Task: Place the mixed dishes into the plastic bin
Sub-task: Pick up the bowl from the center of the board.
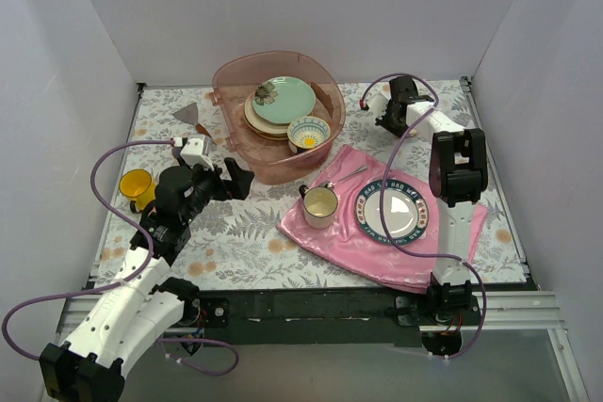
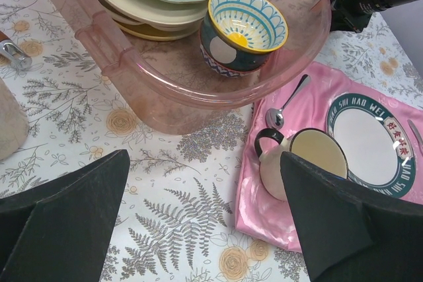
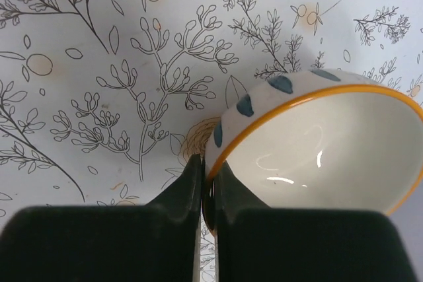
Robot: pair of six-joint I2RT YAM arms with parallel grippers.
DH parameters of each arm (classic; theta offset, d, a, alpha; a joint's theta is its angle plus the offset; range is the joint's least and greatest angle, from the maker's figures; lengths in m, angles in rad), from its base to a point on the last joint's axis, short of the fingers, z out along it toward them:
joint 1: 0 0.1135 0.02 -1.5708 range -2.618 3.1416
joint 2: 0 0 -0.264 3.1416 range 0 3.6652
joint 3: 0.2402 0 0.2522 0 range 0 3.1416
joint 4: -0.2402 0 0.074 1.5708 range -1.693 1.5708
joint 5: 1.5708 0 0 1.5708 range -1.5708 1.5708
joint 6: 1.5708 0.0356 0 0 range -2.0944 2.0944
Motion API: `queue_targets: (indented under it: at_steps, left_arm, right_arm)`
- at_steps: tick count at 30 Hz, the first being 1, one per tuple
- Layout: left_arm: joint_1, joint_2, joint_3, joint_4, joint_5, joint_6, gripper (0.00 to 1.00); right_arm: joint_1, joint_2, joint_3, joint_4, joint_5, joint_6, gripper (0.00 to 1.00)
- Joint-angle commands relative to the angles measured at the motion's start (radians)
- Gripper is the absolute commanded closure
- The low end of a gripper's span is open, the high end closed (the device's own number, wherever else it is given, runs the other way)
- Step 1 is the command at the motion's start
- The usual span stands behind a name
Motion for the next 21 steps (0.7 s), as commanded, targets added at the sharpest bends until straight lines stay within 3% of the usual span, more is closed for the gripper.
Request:
queue_targets:
  at_steps: [1,9,21]
  left_arm:
    - [0.01,-0.006,-0.003,0.013,0.009,0.015,0.02]
    - [0.027,0.006,-0.003,0.026,0.066,0.003,0.02]
    - [0.074,0.036,-0.016,0.064,0.178,-0.119,0.02]
  right_arm:
    - [0.007,-0.032,-0.018,0.038,-0.002,-0.035,0.99]
    - [0.016,-0.182,-0.135,0.044,-0.036,-0.076,0.99]
    - [0.065,-0.679,-0.483,-0.086,-0.3,-0.182,0.99]
